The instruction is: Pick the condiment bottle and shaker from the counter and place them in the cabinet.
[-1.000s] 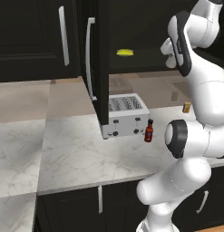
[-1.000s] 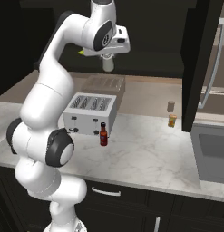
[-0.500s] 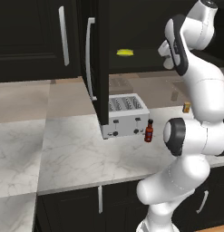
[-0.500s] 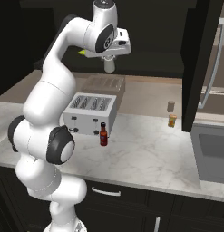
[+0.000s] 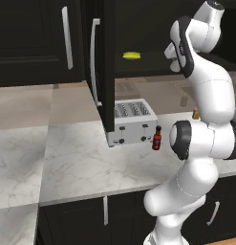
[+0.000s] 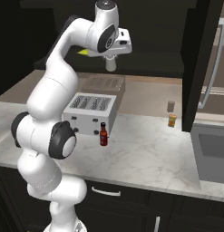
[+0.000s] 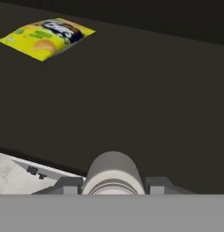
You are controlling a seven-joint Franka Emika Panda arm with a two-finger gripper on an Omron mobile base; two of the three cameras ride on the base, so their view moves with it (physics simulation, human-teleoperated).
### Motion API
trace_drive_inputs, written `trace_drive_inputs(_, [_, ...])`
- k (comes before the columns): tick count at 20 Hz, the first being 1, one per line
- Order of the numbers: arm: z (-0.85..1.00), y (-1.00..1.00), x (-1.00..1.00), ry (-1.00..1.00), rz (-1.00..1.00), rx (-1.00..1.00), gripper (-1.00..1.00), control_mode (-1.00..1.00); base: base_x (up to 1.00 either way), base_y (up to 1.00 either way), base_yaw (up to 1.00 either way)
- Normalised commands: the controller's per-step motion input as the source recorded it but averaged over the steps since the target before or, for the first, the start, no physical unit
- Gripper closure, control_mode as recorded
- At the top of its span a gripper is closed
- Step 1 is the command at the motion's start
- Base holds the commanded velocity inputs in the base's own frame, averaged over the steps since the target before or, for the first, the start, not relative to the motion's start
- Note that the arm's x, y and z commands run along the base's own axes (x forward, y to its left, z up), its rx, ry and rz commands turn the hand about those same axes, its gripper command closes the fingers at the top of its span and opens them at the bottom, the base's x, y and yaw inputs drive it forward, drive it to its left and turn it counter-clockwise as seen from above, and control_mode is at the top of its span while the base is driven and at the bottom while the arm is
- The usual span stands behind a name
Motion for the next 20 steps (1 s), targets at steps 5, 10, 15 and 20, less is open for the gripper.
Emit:
trace_drive_inputs(5, [0.0, -0.04, 0.24, 0.0, 0.0, 0.0, 1.0, -1.0, 0.0, 0.0, 0.0])
trace_drive_inputs(10, [0.0, -0.03, 0.21, 0.0, 0.0, 0.0, 1.0, -1.0, 0.0, 0.0, 0.0])
trace_drive_inputs(15, [-0.02, -0.04, 0.22, 0.0, 0.0, 0.0, 1.0, -1.0, 0.0, 0.0, 0.0])
trace_drive_inputs(20, [-0.08, -0.01, 0.2, 0.0, 0.0, 0.0, 1.0, -1.0, 0.0, 0.0, 0.0])
